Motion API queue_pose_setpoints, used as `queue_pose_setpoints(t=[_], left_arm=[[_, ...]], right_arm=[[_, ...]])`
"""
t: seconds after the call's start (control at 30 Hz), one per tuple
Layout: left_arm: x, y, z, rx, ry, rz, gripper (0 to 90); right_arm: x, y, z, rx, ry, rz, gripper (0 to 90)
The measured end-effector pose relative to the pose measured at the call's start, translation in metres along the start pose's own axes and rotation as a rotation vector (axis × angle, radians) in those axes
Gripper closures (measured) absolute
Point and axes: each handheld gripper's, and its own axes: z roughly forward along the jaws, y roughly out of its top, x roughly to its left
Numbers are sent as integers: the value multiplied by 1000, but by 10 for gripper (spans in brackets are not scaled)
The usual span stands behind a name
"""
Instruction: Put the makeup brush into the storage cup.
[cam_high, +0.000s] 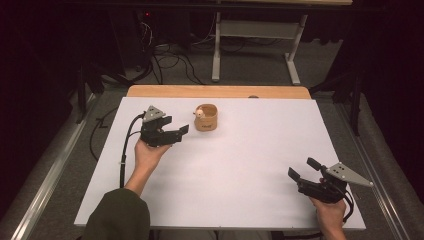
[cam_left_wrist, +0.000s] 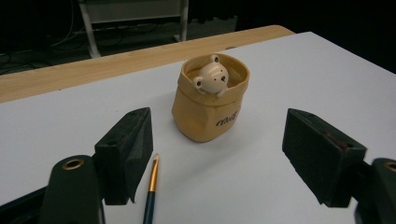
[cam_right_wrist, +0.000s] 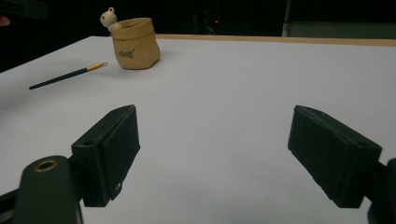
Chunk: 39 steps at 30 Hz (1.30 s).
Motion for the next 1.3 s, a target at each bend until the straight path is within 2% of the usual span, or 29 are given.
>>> queue_pose_setpoints(t=[0.07,0.17,0.3,0.8,0.87,0.93,1.0,1.03,1.07,1.3], left_arm=[[1,1,2,6,5,4,250],[2,1,4,-3,3,-14,239],[4,1,7,15,24,-17,236],[2,6,9,107,75,25,249],[2,7,9,130,80,29,256],[3,8,12,187,77,18,260],[4,9,14,225,74,13,258],[4,9,14,225,74,13,254],[5,9,16,253,76,10,250],[5,12,18,307,92,22,246]], right_arm=[[1,0,1,4,4,-1,183],[1,0,1,5,7,-6,183],[0,0,0,4,7,-3,182],[0,1,-1,0,6,-4,180],[1,1,0,-2,7,-11,180],[1,1,0,1,7,-8,180],[0,1,0,2,8,-7,180],[0,1,-1,-1,7,-3,180],[0,1,-1,-3,6,-9,180],[1,1,0,-1,10,-10,180]])
